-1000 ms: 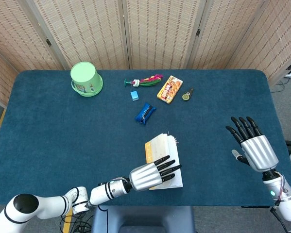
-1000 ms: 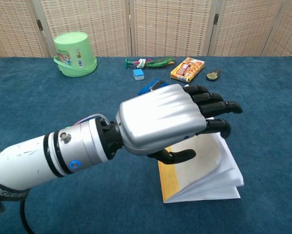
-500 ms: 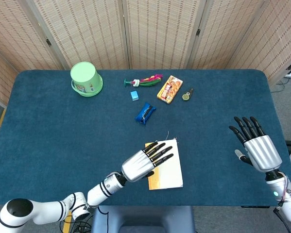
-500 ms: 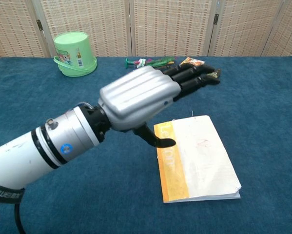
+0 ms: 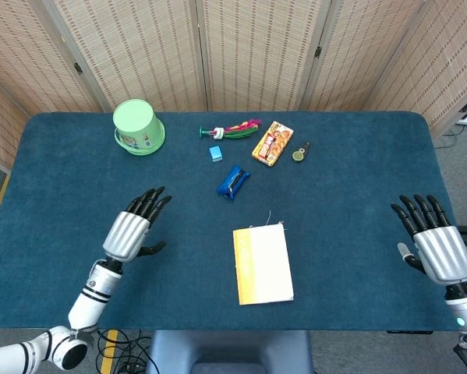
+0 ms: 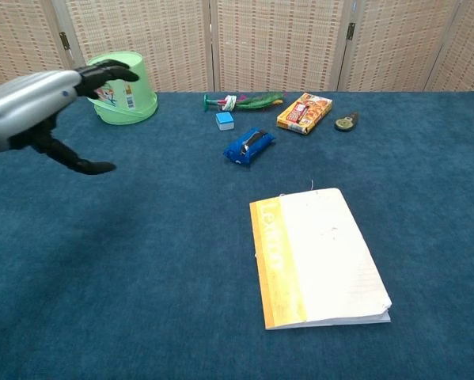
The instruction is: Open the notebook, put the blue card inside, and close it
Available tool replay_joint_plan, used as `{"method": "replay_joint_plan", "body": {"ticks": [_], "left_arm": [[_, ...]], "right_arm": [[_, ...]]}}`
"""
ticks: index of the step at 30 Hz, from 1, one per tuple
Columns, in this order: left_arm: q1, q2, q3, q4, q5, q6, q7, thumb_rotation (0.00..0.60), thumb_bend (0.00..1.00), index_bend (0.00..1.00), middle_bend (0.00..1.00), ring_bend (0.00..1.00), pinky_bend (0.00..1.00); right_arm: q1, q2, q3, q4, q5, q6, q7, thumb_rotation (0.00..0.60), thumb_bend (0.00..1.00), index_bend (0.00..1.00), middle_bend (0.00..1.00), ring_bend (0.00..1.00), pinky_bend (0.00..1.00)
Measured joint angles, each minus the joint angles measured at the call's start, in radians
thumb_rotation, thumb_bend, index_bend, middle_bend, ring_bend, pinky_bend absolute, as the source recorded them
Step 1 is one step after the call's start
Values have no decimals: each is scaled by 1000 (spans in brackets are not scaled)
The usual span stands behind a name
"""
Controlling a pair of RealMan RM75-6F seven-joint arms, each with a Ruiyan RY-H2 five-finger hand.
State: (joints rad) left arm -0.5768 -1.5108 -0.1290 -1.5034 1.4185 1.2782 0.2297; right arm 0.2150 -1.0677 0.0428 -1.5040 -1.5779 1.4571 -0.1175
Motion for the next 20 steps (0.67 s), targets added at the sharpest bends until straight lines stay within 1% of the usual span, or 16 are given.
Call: {"method": "replay_joint_plan", "body": {"ticks": [4, 8, 16, 20], "left_arm": [[71, 66, 12, -26, -38, 45, -37, 600, 201, 131, 0, 62, 208], [155, 129, 31, -47, -71, 101, -74, 600, 201, 139, 0, 62, 207], [287, 170, 71, -63, -68, 234, -112, 600, 201, 158, 0, 62, 207], [353, 195, 100, -102, -66, 279, -105, 600, 201, 158, 0, 62, 207]], "right_arm": [[-46, -9, -17, 10, 10, 33, 15, 600, 285, 8, 76, 0, 83], [-84, -18, -36, 19, 14, 56, 36, 600, 282, 0, 71, 0, 83], [-144, -34, -63, 18, 15, 90, 57, 600, 282, 0, 62, 0, 83], [-158, -41, -68, 16, 8, 100, 61, 600, 282, 0, 62, 0, 83]]}}
